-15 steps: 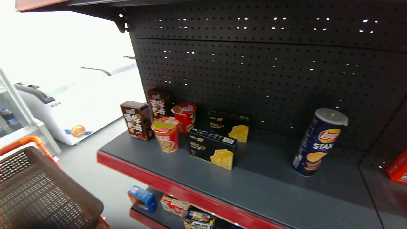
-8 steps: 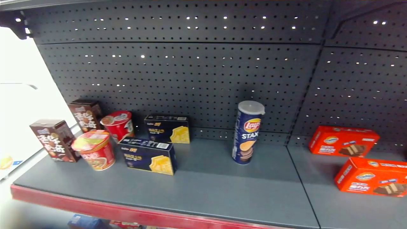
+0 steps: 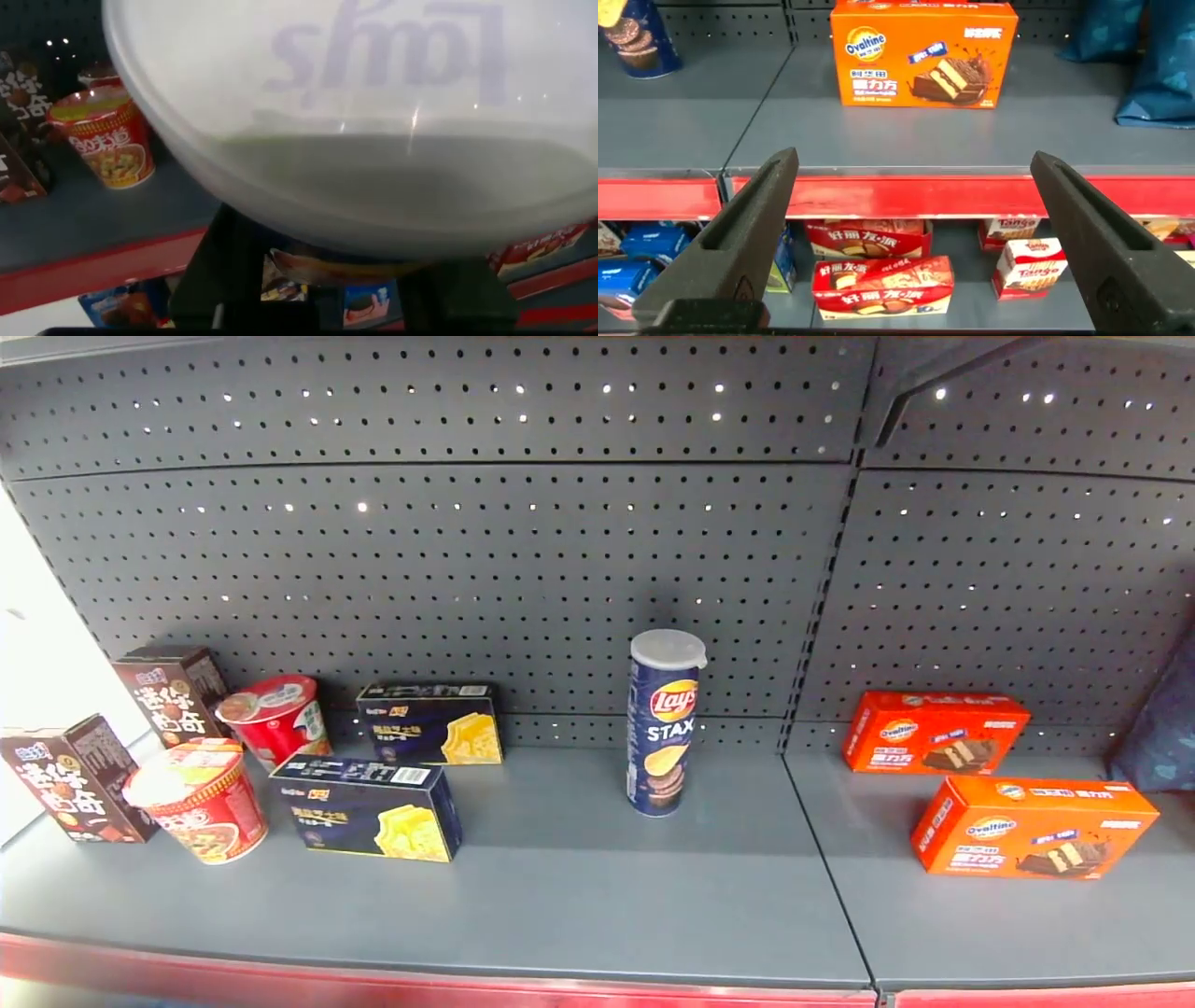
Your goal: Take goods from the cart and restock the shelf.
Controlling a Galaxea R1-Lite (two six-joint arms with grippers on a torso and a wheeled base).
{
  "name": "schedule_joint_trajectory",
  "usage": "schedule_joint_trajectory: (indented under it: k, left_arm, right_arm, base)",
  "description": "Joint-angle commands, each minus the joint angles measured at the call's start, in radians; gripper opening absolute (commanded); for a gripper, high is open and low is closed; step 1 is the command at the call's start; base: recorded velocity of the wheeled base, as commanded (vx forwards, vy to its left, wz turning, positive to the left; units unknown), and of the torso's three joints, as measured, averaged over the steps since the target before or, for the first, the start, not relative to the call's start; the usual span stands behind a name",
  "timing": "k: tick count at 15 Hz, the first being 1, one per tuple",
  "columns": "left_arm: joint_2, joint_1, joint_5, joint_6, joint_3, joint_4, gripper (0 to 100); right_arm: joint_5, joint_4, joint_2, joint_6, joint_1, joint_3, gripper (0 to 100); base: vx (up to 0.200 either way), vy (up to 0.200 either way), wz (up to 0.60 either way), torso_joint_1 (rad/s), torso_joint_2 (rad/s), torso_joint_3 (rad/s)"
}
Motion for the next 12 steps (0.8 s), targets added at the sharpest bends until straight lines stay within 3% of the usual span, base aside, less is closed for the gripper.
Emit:
schedule_joint_trajectory:
  k: [1,6,8,12]
  left_arm:
    - [0.004,0.0,0.008,0.0,0.0,0.002,0]
    - [0.004,0.0,0.013,0.0,-0.023,0.006,0]
    - [0.012,-0.001,0.011,0.0,-0.041,0.017,0]
    - [0.039,-0.003,0.011,0.0,-0.095,0.032,0]
  right_arm:
    - [-0.001,0.0,0.002,0.0,0.0,0.0,100]
    - [0.039,0.002,0.012,-0.031,0.004,-0.003,100]
    - [-0.006,0.0,0.051,-0.026,-0.013,-0.003,100]
    - [0.053,-0.014,0.066,-0.042,0.024,-0.035,100]
  base:
    - [0.0,0.0,0.0,0.0,0.0,0.0]
    - [0.0,0.0,0.0,0.0,0.0,0.0]
    - [0.0,0.0,0.0,0.0,0.0,0.0]
    - [0.0,0.0,0.0,0.0,0.0,0.0]
